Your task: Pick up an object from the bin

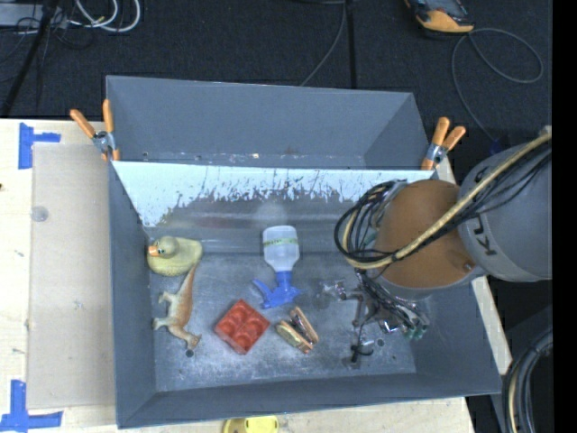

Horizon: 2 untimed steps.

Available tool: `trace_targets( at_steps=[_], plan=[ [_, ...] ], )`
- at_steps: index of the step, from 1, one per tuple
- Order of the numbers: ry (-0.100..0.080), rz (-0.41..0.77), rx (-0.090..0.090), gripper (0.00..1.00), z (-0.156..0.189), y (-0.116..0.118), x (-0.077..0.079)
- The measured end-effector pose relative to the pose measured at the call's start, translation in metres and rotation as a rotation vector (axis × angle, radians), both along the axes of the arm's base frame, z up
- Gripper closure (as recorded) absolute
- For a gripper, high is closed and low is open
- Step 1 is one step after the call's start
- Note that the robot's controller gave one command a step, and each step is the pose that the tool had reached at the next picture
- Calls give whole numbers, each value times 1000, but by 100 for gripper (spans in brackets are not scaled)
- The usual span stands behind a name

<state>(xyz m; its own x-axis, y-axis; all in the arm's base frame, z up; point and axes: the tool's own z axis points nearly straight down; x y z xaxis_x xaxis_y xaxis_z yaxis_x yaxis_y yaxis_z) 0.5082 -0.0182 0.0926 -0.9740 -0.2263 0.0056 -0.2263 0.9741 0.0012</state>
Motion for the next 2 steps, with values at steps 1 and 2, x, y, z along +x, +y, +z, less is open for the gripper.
trace_targets(
  at_steps=[1,2],
  plan=[
    [2,-205,0,0,-8,28,0],
    [-4,-9,0,100,-11,48,78]
  ],
)
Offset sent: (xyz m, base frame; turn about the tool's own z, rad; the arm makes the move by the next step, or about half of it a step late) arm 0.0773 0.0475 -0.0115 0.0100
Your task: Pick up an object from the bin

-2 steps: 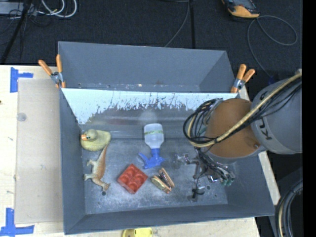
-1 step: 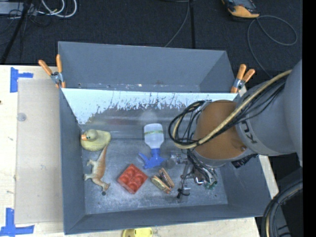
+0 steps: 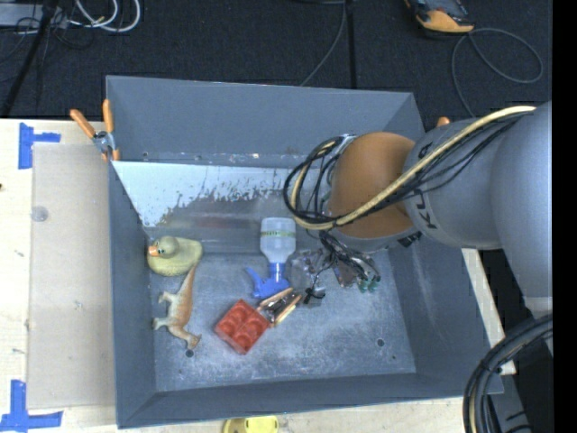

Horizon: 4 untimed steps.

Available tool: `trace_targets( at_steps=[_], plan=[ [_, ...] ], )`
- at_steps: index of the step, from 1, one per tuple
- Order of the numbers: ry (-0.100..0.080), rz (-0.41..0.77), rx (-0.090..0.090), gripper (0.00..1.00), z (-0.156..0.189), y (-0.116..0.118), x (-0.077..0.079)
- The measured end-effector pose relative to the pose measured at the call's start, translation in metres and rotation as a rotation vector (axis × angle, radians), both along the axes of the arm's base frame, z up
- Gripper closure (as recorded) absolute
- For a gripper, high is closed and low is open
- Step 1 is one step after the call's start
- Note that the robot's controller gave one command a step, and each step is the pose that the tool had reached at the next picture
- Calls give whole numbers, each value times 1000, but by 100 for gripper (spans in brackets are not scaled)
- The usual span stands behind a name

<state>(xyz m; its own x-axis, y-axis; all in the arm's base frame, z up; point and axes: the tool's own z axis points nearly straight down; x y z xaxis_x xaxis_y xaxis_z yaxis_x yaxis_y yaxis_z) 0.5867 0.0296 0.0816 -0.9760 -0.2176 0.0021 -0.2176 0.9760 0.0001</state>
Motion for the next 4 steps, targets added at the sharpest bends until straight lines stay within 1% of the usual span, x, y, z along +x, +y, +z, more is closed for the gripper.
trace_targets(
  at_steps=[1,2,3,4],
  plan=[
    [3,3,1,0,0,1,-1],
    [2,3,1,0,0,1,-1],
    [6,280,2,100,-10,67,-69],
    [6,281,2,100,-10,67,-69]
  ],
)
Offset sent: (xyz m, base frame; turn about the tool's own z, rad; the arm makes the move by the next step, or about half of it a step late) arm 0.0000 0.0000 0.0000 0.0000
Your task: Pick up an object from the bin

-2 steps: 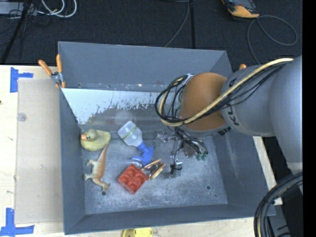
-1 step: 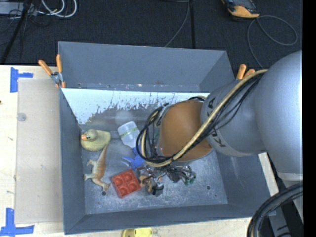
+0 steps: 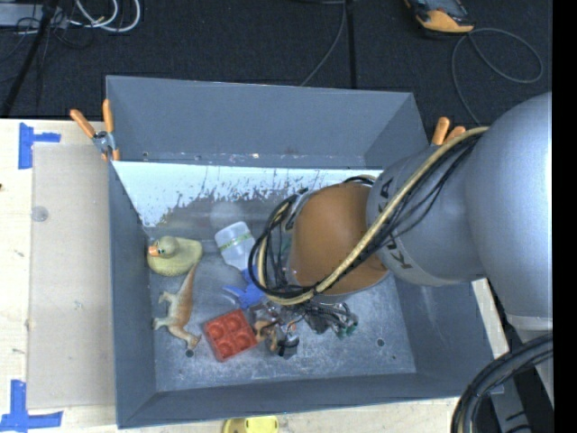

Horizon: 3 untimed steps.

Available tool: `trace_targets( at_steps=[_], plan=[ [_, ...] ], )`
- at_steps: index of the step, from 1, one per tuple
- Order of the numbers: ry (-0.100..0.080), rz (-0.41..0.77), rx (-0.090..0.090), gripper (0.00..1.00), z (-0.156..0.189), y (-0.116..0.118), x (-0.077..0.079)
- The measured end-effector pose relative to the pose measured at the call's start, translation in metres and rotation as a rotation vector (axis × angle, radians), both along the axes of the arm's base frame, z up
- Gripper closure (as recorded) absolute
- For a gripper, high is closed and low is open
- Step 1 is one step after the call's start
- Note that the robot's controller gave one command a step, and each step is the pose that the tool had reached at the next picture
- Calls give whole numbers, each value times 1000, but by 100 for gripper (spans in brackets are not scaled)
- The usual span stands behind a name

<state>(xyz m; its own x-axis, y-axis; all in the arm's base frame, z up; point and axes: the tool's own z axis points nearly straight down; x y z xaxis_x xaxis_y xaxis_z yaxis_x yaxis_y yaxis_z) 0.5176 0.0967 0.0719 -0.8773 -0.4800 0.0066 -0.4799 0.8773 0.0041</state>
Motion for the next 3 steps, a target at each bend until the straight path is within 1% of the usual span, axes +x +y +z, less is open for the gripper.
trace_targets(
  at_steps=[1,2,3],
  plan=[
    [0,-2,0,100,108,-15,15],
    [0,-1,1,100,108,-15,15],
    [0,-25,1,100,202,-18,20]
  ],
)
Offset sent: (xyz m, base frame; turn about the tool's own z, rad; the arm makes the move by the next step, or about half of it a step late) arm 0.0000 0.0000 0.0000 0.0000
